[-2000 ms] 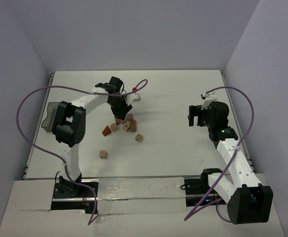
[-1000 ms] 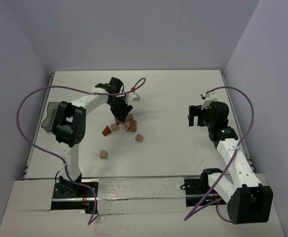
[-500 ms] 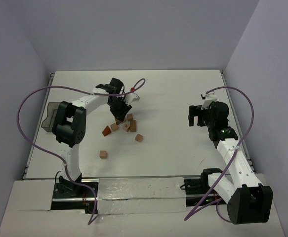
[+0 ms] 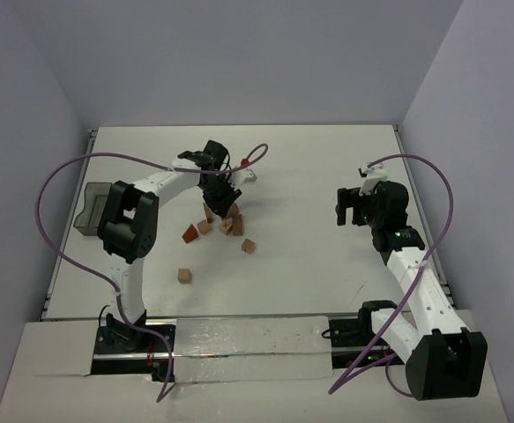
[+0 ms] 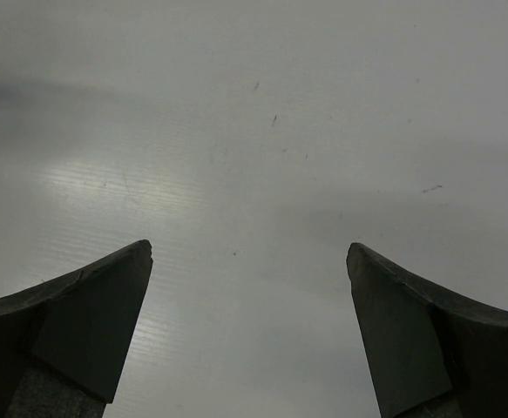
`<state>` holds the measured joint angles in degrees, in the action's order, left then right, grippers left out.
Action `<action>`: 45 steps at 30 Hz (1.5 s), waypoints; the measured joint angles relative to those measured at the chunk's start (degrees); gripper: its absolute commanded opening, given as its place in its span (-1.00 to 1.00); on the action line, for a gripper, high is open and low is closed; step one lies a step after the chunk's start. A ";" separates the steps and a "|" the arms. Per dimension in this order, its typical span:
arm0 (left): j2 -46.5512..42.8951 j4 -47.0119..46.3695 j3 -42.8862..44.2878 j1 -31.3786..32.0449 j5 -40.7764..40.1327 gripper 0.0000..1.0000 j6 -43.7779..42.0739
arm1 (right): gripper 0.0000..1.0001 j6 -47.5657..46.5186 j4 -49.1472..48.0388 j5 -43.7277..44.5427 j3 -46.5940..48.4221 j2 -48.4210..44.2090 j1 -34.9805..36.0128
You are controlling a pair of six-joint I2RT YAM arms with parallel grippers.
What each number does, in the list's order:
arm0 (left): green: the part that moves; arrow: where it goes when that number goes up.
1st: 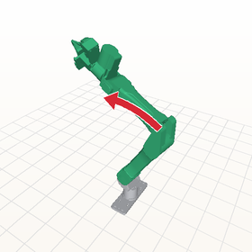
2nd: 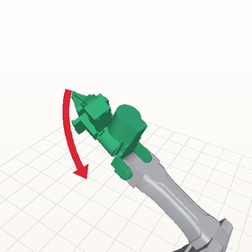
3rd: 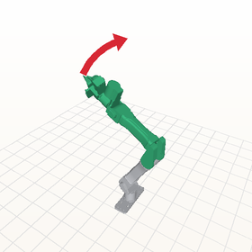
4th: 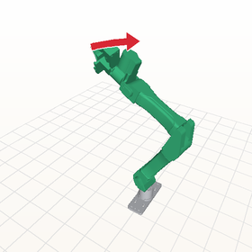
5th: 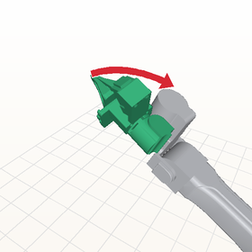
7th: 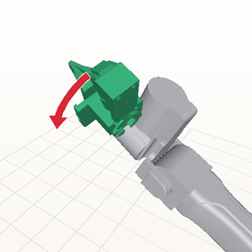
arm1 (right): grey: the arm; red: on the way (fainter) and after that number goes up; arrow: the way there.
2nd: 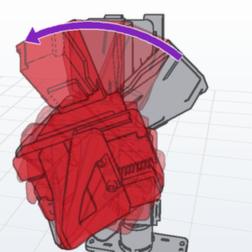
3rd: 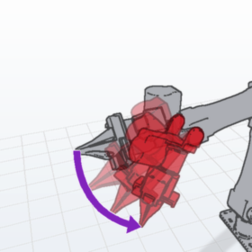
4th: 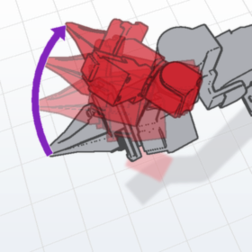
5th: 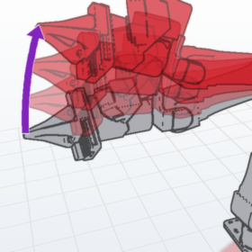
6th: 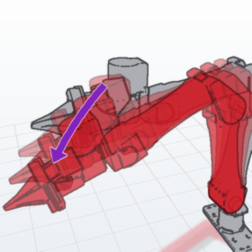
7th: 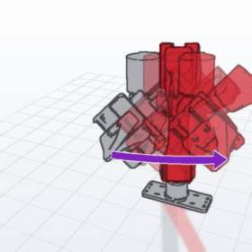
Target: Build the wood block tower
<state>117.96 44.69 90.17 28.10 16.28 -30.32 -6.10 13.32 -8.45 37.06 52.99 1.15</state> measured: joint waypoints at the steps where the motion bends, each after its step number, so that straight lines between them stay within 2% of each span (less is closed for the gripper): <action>1: 0.01 0.00 0.00 0.35 0.13 -0.25 -0.16 | 0.99 -0.01 0.00 0.00 0.00 0.00 0.00; 20: 3.33 0.24 4.94 1.31 1.50 -0.11 -4.39 | 0.99 -0.38 0.00 0.00 0.00 0.00 0.00; 36: 6.83 2.21 10.30 1.31 1.52 -0.09 -9.61 | 0.99 -0.54 0.00 0.00 0.00 0.00 0.00; 45: 7.74 2.81 11.32 1.33 1.72 -0.15 -10.49 | 0.99 -0.60 0.00 0.00 0.00 0.00 0.00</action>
<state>125.70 47.50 101.49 29.43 18.01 -40.81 -6.70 13.32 -8.45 37.06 52.99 1.15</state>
